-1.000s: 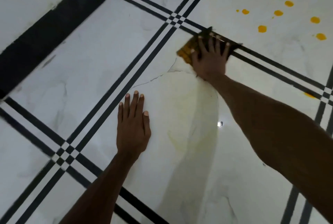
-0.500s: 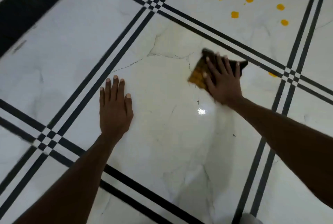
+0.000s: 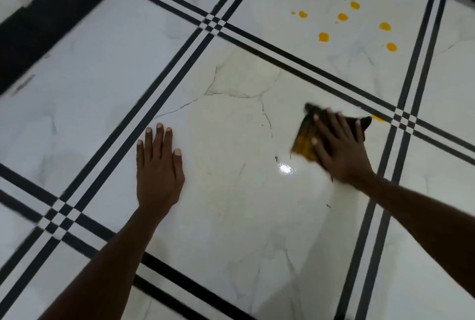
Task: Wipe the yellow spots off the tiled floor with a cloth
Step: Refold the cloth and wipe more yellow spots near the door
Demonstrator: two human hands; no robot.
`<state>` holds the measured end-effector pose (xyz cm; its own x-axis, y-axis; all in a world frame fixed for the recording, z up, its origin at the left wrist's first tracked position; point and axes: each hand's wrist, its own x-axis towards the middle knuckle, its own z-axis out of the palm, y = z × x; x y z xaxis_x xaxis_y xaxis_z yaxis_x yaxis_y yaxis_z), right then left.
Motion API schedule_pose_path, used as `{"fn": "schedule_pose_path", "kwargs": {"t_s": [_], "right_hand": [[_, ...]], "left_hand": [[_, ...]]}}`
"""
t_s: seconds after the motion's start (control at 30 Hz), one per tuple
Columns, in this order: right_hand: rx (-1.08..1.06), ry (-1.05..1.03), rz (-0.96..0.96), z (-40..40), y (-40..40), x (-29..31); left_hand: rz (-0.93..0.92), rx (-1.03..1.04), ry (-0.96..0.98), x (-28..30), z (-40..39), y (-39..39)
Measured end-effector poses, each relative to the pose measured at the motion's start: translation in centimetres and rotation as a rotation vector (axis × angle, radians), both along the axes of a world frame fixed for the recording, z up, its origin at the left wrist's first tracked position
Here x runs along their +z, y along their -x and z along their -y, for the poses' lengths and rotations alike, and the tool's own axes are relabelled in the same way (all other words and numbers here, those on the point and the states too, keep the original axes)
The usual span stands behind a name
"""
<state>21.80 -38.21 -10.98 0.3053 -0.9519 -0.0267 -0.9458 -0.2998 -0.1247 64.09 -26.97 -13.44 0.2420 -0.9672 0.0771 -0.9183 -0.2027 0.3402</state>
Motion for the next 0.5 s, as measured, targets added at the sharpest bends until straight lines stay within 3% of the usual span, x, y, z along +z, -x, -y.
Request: {"fn": "schedule_pose_path", "kwargs": {"t_s": [0.07, 0.13, 0.23, 0.3, 0.33, 0.37, 0.5], "right_hand": [[-0.314, -0.022, 0.056, 7.7, -4.9, -0.7], [-0.341, 0.028, 0.073, 11.3, -12.7, -1.6], [0.289, 0.142, 0.051, 6.0, -23.0, -2.0], [0.639, 0.074, 0.023, 2.4, -22.9, -1.8], [0.676, 0.073, 0.042, 2.8, -20.7, -1.5], [0.594, 0.093, 0.079, 4.2, -18.3, -1.9], [-0.262, 0.029, 0.095, 9.3, -5.9, -2.0]], "left_hand": [[-0.006, 0.006, 0.01, -0.2, 0.0, 0.1], [-0.026, 0.003, 0.033, -0.3, 0.1, 0.1], [-0.065, 0.008, 0.055, -0.2, 0.1, -0.1], [-0.064, -0.013, 0.053, -0.2, 0.0, -0.2], [-0.065, -0.019, 0.047, -0.1, 0.0, -0.2], [-0.067, -0.025, 0.049, 0.0, -0.1, -0.2], [0.003, -0.05, 0.13, -0.7, -0.1, -0.7]]}}
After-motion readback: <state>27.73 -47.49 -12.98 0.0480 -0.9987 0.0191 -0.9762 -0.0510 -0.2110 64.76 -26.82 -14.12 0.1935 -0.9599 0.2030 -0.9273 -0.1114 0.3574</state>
